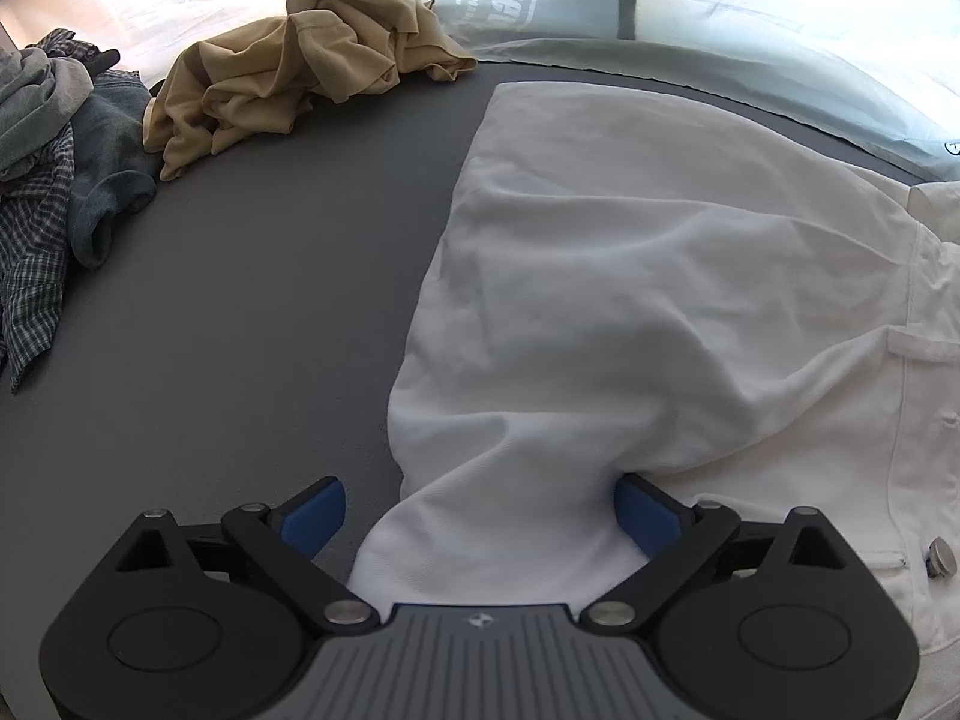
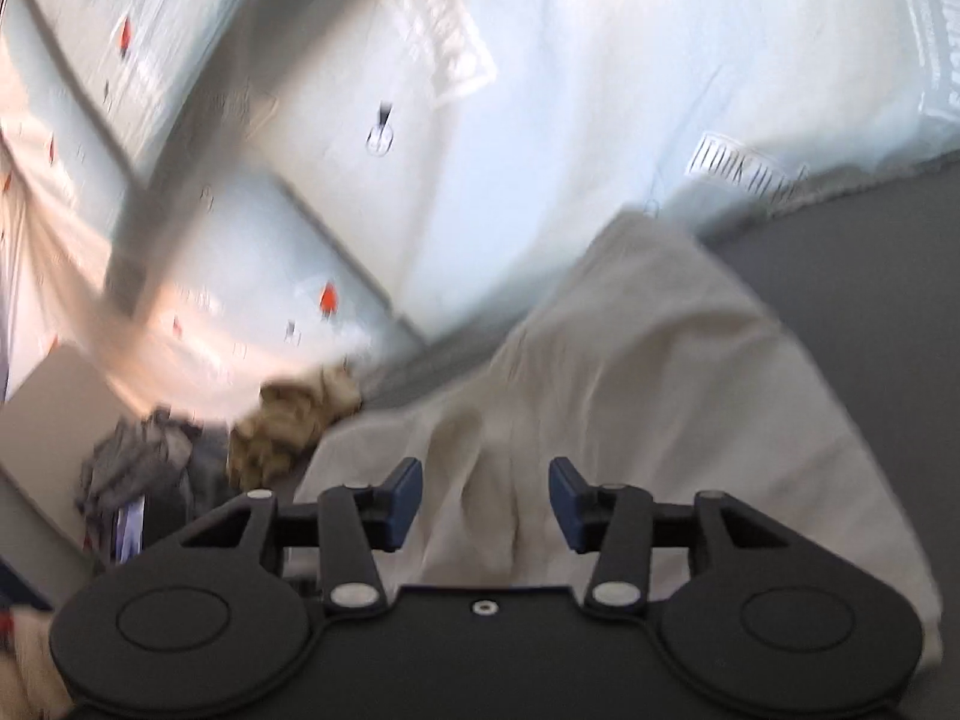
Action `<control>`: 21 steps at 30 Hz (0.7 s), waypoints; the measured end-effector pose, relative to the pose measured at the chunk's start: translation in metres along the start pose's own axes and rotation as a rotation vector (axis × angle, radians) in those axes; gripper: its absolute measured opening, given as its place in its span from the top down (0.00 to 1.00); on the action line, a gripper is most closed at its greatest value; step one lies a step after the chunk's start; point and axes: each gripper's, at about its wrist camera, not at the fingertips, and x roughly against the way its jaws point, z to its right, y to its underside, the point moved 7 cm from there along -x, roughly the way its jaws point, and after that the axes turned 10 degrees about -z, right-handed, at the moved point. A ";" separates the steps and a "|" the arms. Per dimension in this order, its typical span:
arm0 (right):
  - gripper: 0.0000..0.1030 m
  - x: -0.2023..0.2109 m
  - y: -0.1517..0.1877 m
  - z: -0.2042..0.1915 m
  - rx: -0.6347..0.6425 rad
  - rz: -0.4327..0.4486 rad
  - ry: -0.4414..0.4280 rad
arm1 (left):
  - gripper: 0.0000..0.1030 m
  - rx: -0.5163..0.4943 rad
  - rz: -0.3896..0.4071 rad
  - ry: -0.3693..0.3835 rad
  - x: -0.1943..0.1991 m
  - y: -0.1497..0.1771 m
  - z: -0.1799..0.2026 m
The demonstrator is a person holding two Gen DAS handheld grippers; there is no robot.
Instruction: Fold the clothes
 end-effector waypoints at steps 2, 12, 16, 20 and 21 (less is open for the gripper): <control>0.54 -0.014 -0.022 0.013 0.029 0.010 0.106 | 0.03 0.002 -0.001 0.001 -0.001 0.000 -0.001; 0.47 -0.114 -0.032 0.055 0.336 -0.168 0.606 | 0.00 0.028 -0.028 0.032 -0.005 -0.001 -0.007; 0.44 -0.083 -0.027 0.053 0.293 -0.143 0.606 | 0.00 0.025 -0.029 0.033 -0.006 -0.002 -0.008; 0.31 -0.035 -0.018 0.082 0.219 -0.122 0.606 | 0.00 0.015 -0.031 0.034 -0.005 -0.002 -0.007; 0.30 -0.026 -0.014 0.091 0.193 -0.122 0.604 | 0.00 0.014 -0.031 0.035 -0.006 -0.002 -0.007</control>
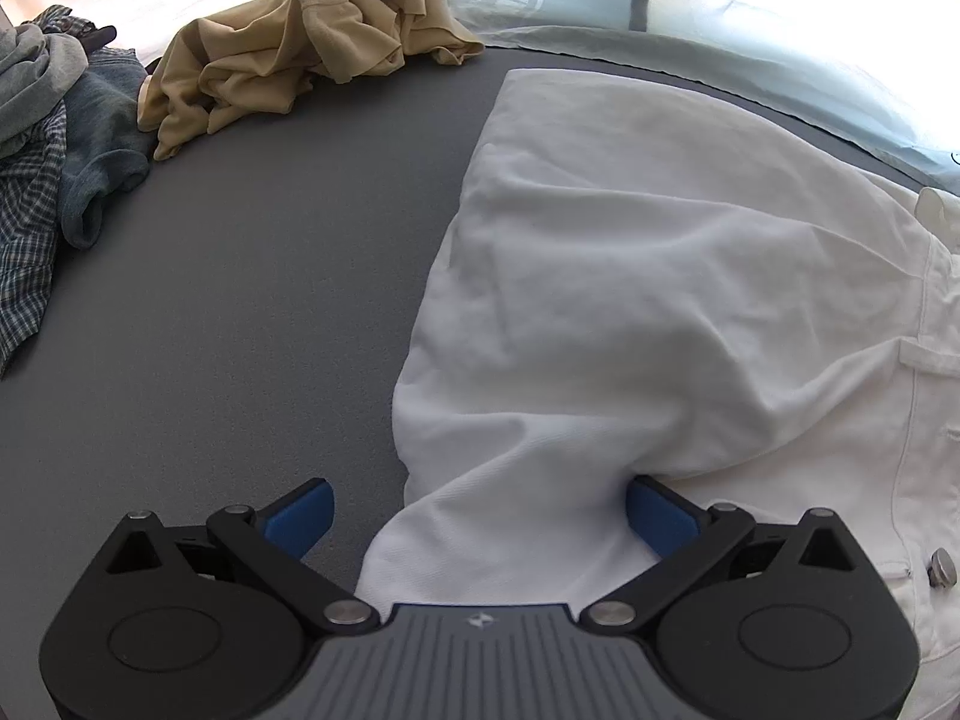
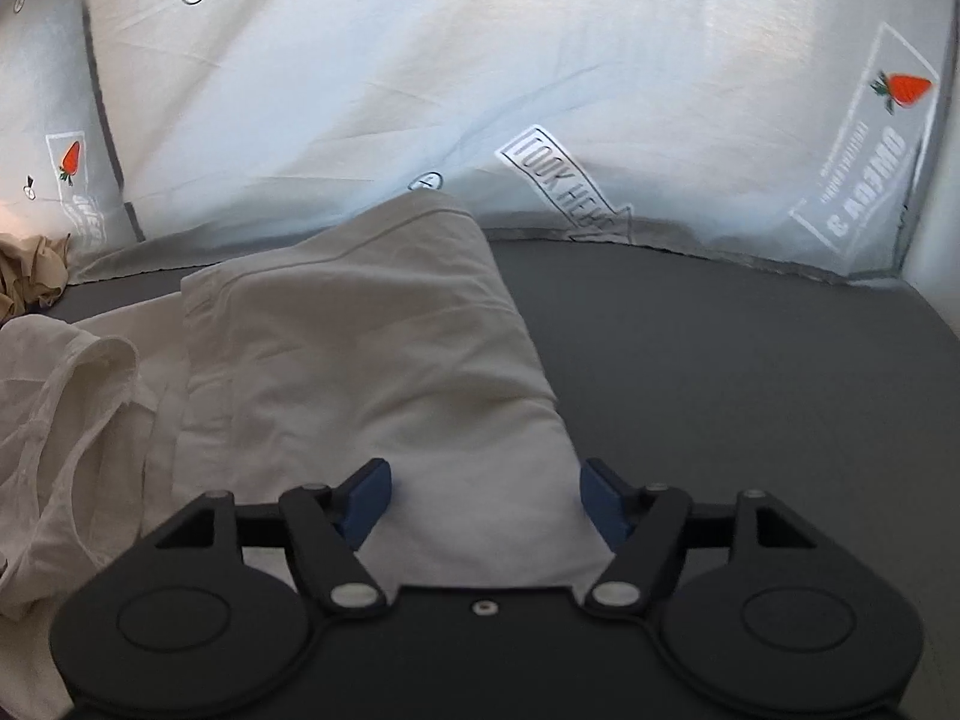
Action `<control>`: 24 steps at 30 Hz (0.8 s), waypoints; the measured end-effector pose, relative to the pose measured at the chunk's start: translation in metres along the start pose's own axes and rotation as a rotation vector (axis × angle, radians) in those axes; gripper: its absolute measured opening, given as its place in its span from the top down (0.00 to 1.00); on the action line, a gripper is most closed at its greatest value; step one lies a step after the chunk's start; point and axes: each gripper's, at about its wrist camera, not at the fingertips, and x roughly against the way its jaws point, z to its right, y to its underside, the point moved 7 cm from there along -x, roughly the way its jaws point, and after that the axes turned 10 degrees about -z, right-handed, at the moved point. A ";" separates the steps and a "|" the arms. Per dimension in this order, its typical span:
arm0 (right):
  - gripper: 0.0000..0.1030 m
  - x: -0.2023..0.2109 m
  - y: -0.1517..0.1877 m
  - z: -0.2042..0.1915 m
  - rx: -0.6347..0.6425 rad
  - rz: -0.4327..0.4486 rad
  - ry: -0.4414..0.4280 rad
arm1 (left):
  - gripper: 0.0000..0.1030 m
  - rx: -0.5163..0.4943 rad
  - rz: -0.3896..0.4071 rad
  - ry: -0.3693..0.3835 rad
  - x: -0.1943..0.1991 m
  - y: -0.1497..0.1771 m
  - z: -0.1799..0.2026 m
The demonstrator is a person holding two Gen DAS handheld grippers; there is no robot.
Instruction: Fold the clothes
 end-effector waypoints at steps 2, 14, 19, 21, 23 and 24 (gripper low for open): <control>0.29 -0.001 0.009 0.019 -0.063 -0.022 -0.017 | 0.00 -0.001 -0.001 0.002 -0.001 -0.001 0.000; 0.92 0.020 0.032 0.070 -0.663 -0.037 -0.596 | 0.00 0.009 -0.004 0.004 0.000 0.000 0.000; 0.93 0.072 0.013 0.029 -0.685 0.094 -0.782 | 0.00 -0.002 -0.034 0.016 -0.001 -0.004 -0.001; 0.93 0.091 0.003 0.001 -0.652 0.117 -0.822 | 0.00 -0.015 -0.048 0.012 -0.001 -0.006 -0.001; 0.93 0.106 -0.005 -0.028 -0.628 0.130 -0.868 | 0.00 -0.045 -0.054 0.002 0.001 -0.007 0.001; 0.93 0.112 -0.008 -0.043 -0.618 0.133 -0.891 | 0.01 -0.063 -0.054 -0.001 0.003 -0.008 0.002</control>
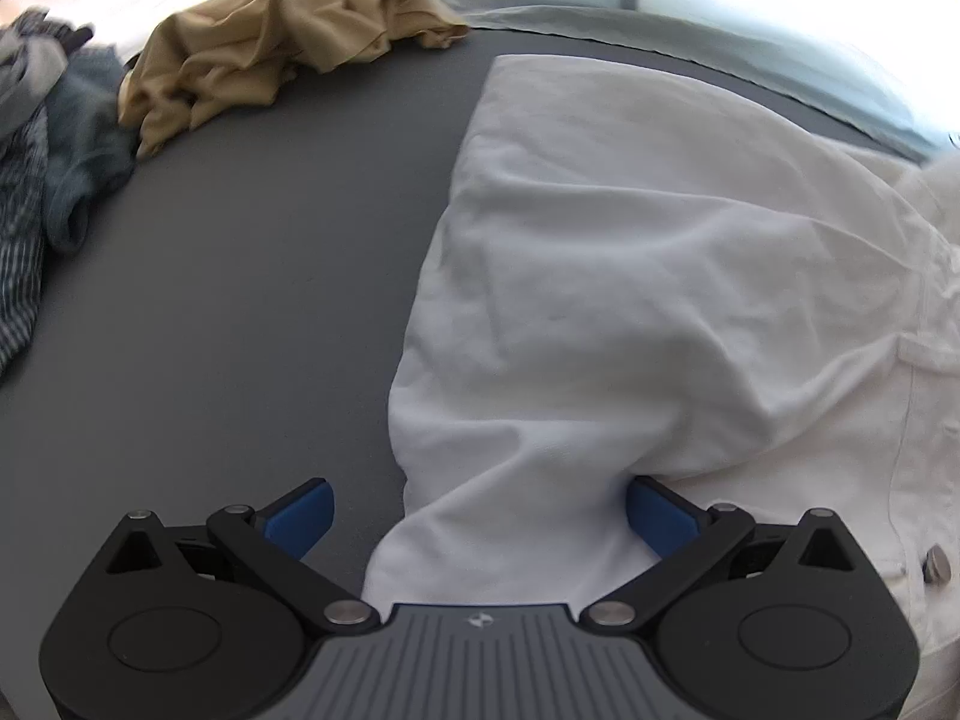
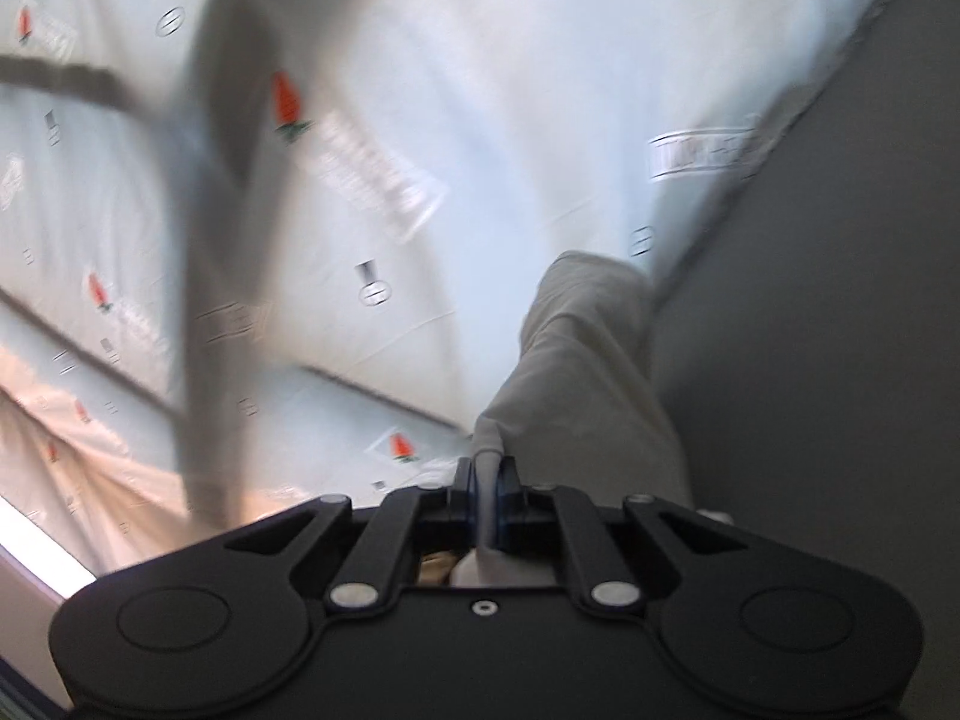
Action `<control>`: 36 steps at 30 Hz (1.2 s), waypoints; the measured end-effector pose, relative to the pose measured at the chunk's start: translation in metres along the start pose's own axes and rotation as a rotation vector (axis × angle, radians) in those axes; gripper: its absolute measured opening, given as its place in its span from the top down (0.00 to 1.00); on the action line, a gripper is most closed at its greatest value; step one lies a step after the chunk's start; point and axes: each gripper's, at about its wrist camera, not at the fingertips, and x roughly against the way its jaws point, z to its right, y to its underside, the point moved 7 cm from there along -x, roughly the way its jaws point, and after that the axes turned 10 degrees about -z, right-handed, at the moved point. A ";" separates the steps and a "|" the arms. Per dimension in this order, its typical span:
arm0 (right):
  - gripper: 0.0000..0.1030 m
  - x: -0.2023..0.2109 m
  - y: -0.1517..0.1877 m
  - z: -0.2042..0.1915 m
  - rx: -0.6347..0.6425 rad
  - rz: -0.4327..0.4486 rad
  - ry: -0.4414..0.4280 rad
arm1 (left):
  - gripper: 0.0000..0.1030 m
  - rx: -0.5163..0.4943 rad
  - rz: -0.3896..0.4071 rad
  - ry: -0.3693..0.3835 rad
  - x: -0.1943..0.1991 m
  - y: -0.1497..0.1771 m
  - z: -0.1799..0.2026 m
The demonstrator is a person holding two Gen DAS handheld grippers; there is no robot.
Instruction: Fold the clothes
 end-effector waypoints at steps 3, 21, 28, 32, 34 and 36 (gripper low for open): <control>0.93 -0.023 0.020 -0.034 0.022 -0.027 -0.047 | 0.03 -0.039 0.014 0.016 0.009 0.001 -0.001; 0.93 -0.152 0.146 -0.115 0.119 -0.166 -0.048 | 0.03 -0.083 0.118 0.117 0.040 -0.008 -0.117; 0.93 -0.226 0.230 -0.064 0.124 -0.387 0.181 | 0.04 -0.015 0.102 0.124 0.026 -0.023 -0.165; 0.89 -0.226 0.228 -0.067 0.136 -0.396 0.208 | 0.04 0.003 0.124 0.173 0.028 -0.024 -0.168; 0.75 -0.215 0.222 -0.077 0.167 -0.392 0.203 | 0.04 0.011 0.130 0.211 0.028 -0.022 -0.163; 0.50 -0.199 0.214 -0.086 0.204 -0.366 0.206 | 0.04 0.016 0.127 0.257 0.029 -0.018 -0.156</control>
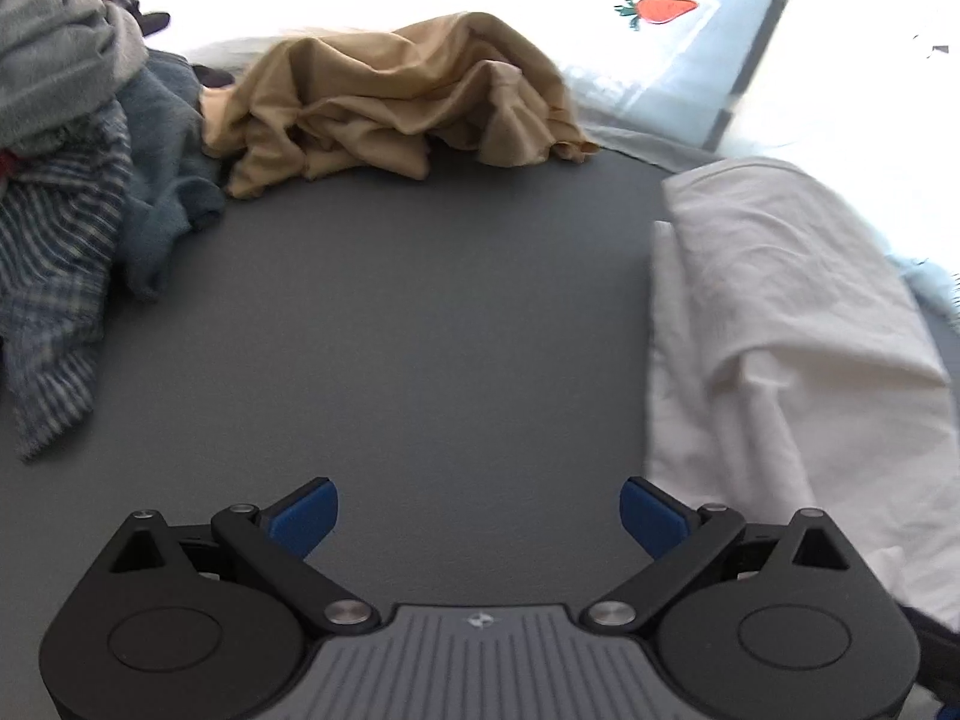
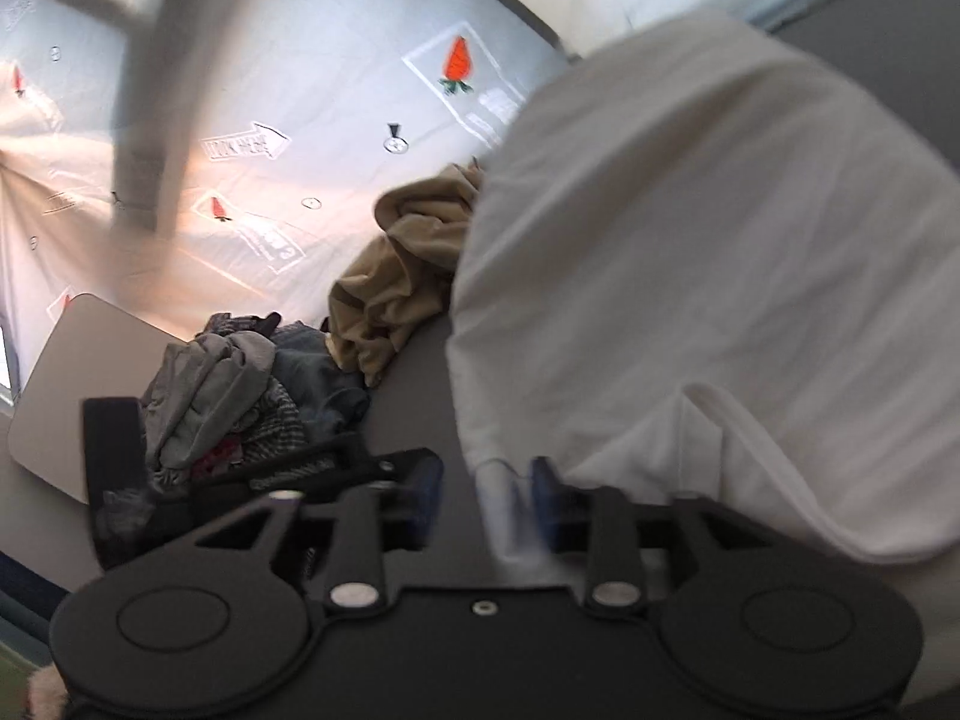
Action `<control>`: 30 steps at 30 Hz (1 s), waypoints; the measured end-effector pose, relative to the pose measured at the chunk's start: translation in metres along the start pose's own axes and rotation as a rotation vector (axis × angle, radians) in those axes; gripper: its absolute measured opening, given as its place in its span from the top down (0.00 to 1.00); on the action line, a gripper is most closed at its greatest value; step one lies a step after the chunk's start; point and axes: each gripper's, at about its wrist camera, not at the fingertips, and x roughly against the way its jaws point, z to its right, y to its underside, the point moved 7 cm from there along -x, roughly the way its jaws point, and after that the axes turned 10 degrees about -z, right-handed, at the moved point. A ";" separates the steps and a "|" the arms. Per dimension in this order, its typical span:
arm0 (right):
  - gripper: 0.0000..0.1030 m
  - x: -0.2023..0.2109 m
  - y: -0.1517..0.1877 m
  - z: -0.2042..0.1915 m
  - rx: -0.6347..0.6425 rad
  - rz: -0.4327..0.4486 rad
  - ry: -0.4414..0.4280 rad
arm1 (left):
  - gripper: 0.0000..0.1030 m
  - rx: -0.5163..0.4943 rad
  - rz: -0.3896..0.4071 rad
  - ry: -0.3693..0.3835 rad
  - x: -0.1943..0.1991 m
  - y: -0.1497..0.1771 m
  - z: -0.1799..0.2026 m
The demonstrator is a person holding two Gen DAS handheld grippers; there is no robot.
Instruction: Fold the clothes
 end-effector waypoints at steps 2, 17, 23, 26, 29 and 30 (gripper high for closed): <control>0.47 0.021 -0.004 -0.004 0.040 0.044 0.026 | 0.04 -0.004 0.001 0.042 0.000 0.003 0.010; 0.19 0.036 0.013 0.032 0.526 0.105 0.783 | 0.04 -0.056 0.026 0.079 -0.008 0.008 0.045; 0.21 0.024 0.030 0.018 0.640 0.060 0.823 | 0.04 -0.033 0.025 0.052 -0.011 0.006 0.034; 0.20 0.033 0.023 0.018 0.602 0.072 0.791 | 0.04 -0.044 0.029 0.065 -0.008 0.005 0.037; 0.14 0.049 0.010 0.023 0.516 0.143 0.777 | 0.04 -0.062 0.038 0.079 -0.004 0.003 0.043; 0.13 0.053 0.007 0.025 0.502 0.159 0.787 | 0.04 -0.065 0.041 0.086 -0.002 0.002 0.045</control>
